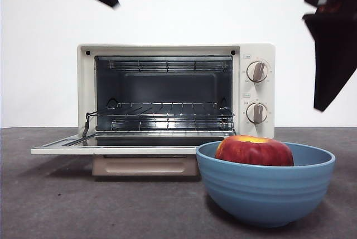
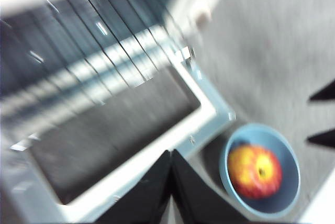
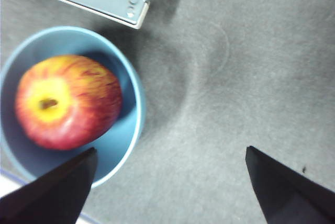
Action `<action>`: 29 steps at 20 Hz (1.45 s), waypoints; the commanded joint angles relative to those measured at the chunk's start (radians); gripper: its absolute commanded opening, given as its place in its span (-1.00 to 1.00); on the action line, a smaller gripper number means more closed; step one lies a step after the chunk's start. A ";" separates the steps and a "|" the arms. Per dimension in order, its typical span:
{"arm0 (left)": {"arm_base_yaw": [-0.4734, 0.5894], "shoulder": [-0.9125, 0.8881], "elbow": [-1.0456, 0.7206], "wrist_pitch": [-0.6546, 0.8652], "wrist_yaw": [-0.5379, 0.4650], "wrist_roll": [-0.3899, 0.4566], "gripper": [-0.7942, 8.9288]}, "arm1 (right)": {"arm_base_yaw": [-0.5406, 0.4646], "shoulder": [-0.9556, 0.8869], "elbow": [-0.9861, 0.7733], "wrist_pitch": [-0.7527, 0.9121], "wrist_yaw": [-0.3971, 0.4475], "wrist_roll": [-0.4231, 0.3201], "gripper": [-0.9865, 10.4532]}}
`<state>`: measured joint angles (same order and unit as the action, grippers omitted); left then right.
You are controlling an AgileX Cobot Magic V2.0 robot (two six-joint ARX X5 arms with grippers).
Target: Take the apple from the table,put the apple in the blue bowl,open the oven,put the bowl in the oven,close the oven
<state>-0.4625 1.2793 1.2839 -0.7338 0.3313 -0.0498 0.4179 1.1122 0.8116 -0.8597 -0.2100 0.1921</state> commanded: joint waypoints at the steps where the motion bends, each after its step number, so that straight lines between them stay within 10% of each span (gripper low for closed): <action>1: 0.044 -0.077 -0.043 0.018 0.002 -0.004 -0.82 | 0.006 0.050 0.007 0.032 -0.010 0.011 -0.06; 12: 0.274 -0.474 -0.563 0.122 0.201 -0.103 -0.82 | 0.059 0.246 0.007 0.163 -0.051 0.011 -0.32; 29: 0.273 -0.571 -0.584 0.128 0.219 -0.127 -0.82 | 0.147 0.278 0.008 0.178 -0.052 0.078 -0.82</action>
<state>-0.1890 0.7048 0.6880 -0.6170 0.5480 -0.1749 0.5560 1.3769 0.8116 -0.6922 -0.2573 0.2462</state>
